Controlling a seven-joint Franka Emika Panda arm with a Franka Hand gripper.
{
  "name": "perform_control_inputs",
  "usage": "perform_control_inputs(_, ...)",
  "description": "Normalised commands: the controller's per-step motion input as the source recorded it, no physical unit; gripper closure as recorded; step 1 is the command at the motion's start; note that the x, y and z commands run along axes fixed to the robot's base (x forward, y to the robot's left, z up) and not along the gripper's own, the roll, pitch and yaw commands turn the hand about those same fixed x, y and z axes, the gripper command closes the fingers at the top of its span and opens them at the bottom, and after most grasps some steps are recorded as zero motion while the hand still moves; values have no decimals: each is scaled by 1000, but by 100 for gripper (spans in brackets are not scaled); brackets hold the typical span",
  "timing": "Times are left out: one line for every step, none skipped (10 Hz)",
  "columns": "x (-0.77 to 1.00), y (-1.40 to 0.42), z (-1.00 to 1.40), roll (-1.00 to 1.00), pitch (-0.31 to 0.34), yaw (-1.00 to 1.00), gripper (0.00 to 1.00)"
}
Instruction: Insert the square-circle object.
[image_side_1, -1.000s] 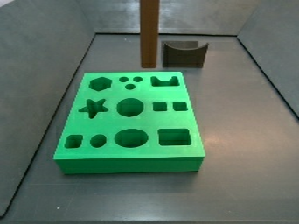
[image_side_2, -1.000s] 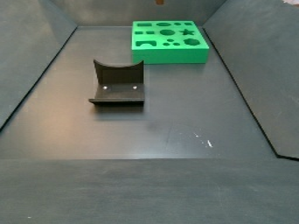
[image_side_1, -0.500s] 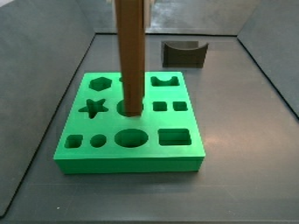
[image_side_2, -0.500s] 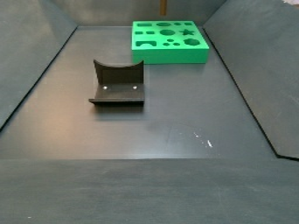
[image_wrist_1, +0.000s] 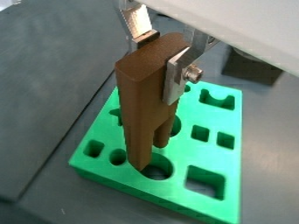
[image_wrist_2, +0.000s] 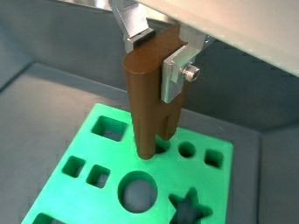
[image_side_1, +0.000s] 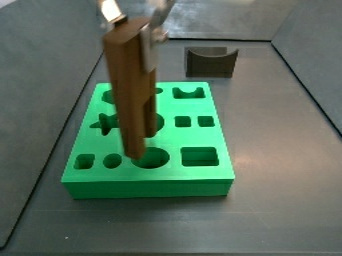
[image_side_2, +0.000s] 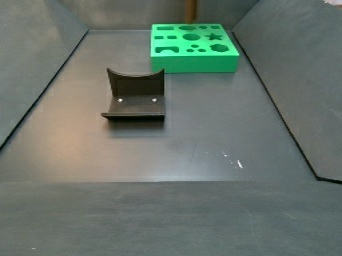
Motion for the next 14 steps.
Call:
perform_control_inputs(-337,0,-251,67,0,-889,100)
perform_control_inputs(-403,3,-220,39,0,-846,100)
perform_control_inputs(-657,0,-60,-24,-70,-537,100)
perform_control_inputs(-654,0,0,-49,-83,-517,100)
perform_control_inputs(-483,0,0,-66,-87,-700,100)
perform_control_inputs(-360,0,9,-94,-104,-766,100)
perform_control_inputs(-274,0,0,-146,-130,-797,100)
perform_control_inputs(-31,-49,-66,-241,-203,-883,100)
perform_control_inputs(0,-29,-46,-236,-217,-900,100)
perform_control_inputs(0,-26,-34,-230,-206,-906,100)
perform_control_inputs(0,-20,0,-214,-170,-926,100)
perform_control_inputs(0,-14,0,-193,-129,-949,100)
perform_control_inputs(0,0,0,-157,-99,-974,100)
perform_control_inputs(0,0,63,-107,-71,-1000,100)
